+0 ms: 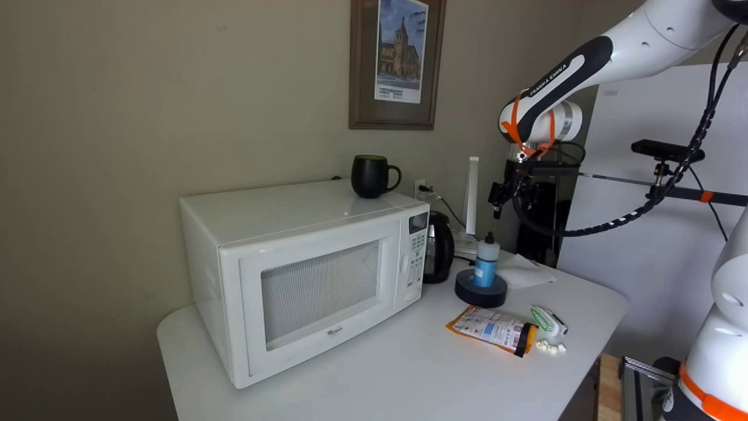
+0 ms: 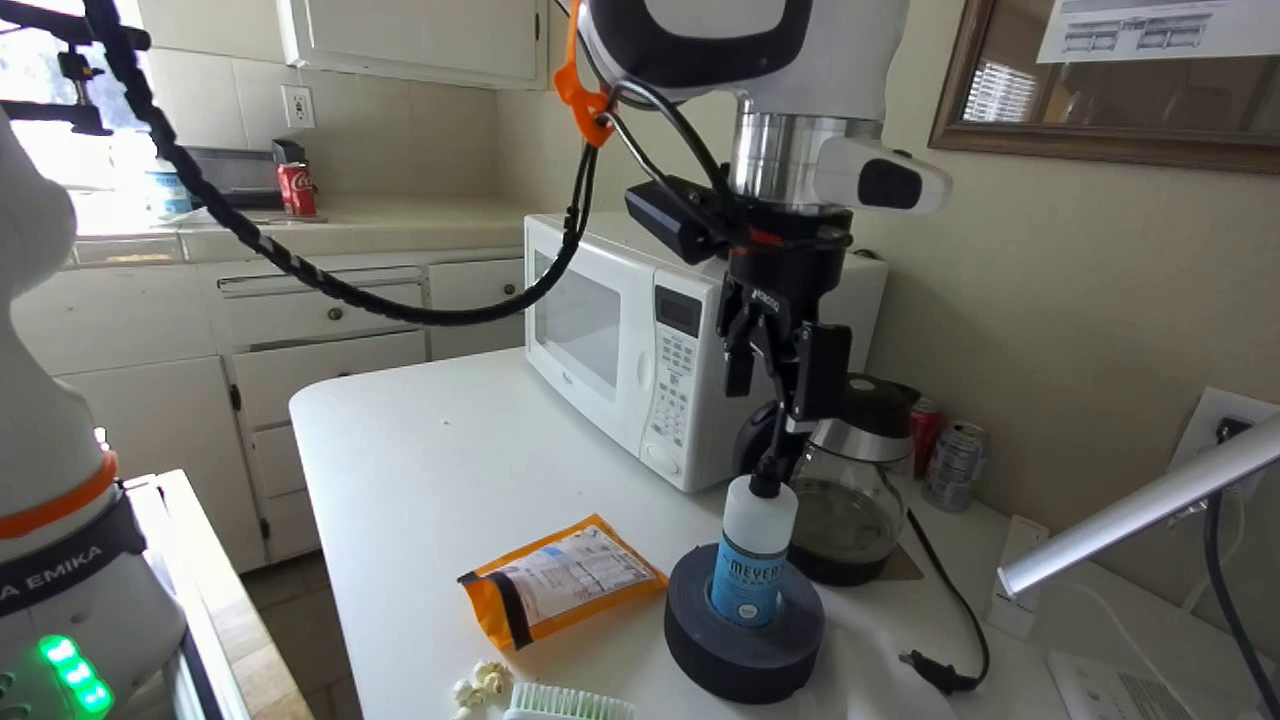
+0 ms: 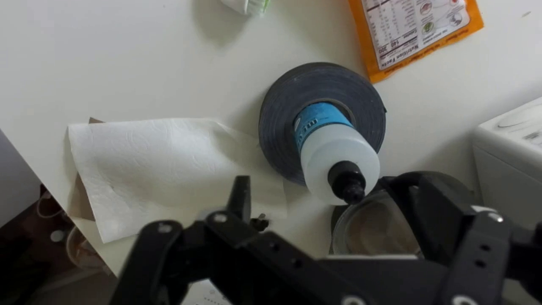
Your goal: Put the bottle on top of the microwave
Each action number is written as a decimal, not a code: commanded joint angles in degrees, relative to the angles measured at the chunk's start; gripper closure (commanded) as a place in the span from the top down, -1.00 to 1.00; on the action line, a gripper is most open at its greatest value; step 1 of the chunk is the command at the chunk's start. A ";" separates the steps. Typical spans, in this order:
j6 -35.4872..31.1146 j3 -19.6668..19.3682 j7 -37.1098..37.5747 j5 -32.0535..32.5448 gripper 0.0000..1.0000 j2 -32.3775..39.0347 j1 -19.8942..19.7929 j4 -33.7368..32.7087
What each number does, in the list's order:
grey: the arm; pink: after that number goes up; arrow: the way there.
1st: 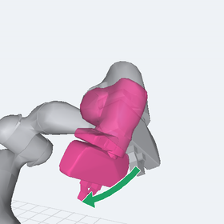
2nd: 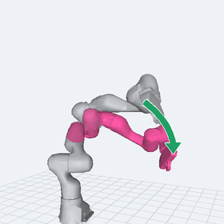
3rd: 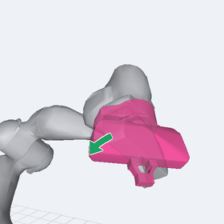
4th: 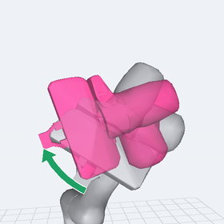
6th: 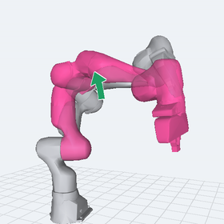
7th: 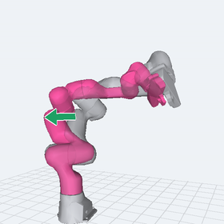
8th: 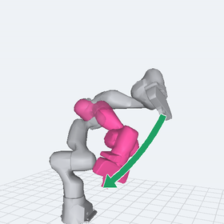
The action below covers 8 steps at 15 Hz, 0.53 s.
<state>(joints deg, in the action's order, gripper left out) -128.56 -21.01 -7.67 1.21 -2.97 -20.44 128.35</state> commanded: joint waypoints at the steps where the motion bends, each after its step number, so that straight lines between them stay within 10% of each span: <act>1: -6.36 0.71 -1.11 -0.83 0.98 3.30 0.81 1.27; 8: -10.71 3.07 -5.67 -0.91 0.85 8.27 1.79 0.87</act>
<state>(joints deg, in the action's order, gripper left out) -138.45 -18.69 -9.33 1.14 3.56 -18.75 129.60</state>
